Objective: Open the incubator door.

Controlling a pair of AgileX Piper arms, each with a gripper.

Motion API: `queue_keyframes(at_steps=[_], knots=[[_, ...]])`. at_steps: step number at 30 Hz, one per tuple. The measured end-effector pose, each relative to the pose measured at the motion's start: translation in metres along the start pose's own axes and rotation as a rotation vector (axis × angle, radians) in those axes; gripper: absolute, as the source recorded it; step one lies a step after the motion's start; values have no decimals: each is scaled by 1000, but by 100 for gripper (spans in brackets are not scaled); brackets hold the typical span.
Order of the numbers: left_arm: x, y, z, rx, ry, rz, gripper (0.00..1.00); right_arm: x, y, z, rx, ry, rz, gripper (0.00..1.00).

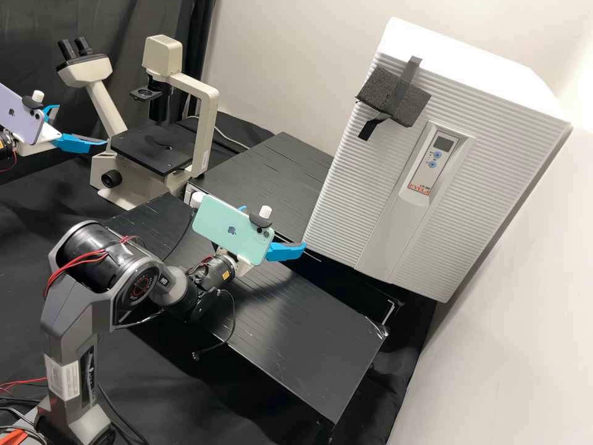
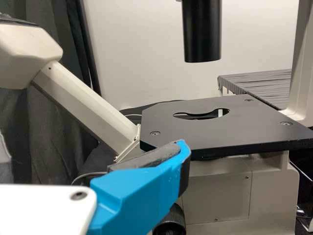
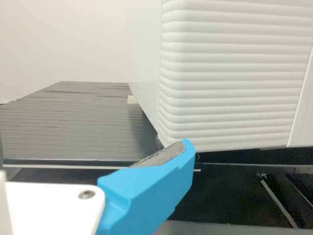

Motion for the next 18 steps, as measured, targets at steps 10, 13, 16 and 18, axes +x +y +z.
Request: queue_keyframes(at_steps=[10,13,16,18], knots=[[0,0,0,0,0,0,100,-1,4,1,-5,3,6,100],[0,0,0,0,0,0,100,-6,21,1,9,14,46,100],[0,0,0,0,0,0,100,-12,46,-1,52,24,132,100],[0,0,0,0,0,0,100,-13,59,-3,74,37,176,100]])
